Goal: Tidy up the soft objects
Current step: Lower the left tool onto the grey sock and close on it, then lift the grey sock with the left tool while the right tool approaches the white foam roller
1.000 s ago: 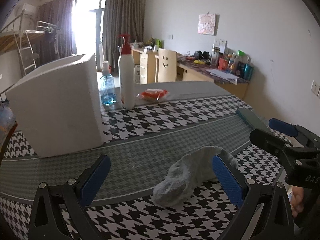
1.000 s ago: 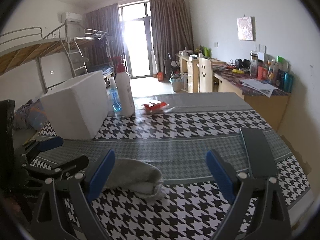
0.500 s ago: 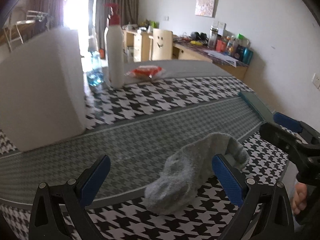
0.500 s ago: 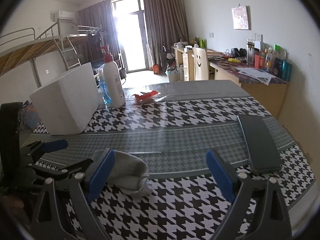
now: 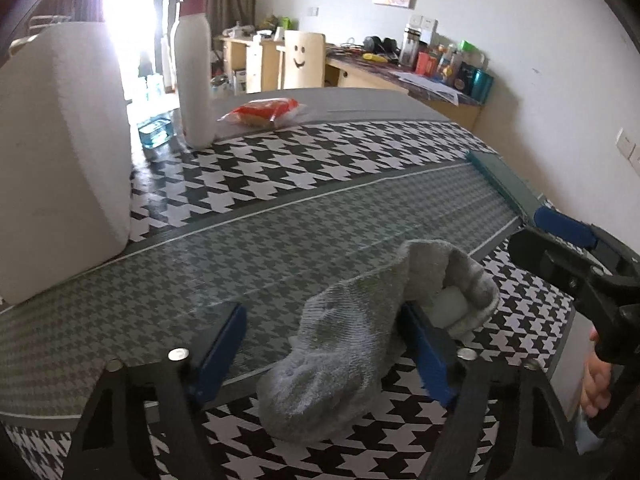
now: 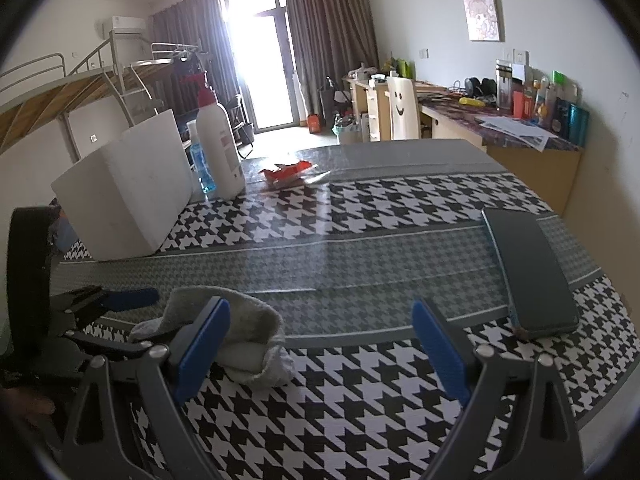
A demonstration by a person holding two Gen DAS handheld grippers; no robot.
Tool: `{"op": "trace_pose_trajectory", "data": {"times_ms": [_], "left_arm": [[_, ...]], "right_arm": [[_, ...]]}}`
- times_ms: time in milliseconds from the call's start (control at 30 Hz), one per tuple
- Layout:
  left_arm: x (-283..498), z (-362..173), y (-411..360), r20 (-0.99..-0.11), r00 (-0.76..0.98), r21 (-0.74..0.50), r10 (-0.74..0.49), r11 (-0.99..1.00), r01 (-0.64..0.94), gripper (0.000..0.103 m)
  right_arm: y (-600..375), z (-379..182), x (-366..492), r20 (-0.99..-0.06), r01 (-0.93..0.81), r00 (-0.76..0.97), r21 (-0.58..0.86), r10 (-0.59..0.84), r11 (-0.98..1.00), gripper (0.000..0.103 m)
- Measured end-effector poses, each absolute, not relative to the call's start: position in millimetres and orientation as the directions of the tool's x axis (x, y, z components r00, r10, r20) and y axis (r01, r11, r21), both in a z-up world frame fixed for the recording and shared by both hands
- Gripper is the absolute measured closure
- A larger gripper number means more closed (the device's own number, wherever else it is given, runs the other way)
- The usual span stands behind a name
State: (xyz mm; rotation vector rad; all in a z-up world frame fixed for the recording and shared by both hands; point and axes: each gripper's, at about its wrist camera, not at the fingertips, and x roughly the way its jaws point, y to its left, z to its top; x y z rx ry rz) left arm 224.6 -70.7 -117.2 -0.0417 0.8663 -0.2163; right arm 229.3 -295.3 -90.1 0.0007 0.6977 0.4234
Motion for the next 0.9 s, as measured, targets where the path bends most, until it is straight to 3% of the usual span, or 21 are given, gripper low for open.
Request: {"op": "trace_pose_trajectory", "data": {"times_ms": [133,300,467,900], "left_arm": [[224,-117,-76,-0.750,0.624,-0.119,-0.218,0.973,0.196,0.043],[221,-115,-84,-0.743,0.626,-0.112,-0.239,0.965,0.236,0.069],[221,-114,-87,-0.738,0.619,-0.128,-0.269,0.956,0.263,0.084],[202,-77,-75,-0.664,0.673,-0.181,-0.326,0.943,0.279,0.086]], "right_arm": [[-297,-91,230,-0.624,-0.385,0.677,0.151,0.390,0.910,0.008],[-301,-92,230,-0.630,-0.390,0.666,0.162,0.399,0.907,0.008],[-302,-91,226,-0.627,-0.394,0.666,0.163,0.404,0.904,0.008],[-314,-80,214,-0.602,-0.378,0.688,0.182,0.406,0.908,0.008]]}}
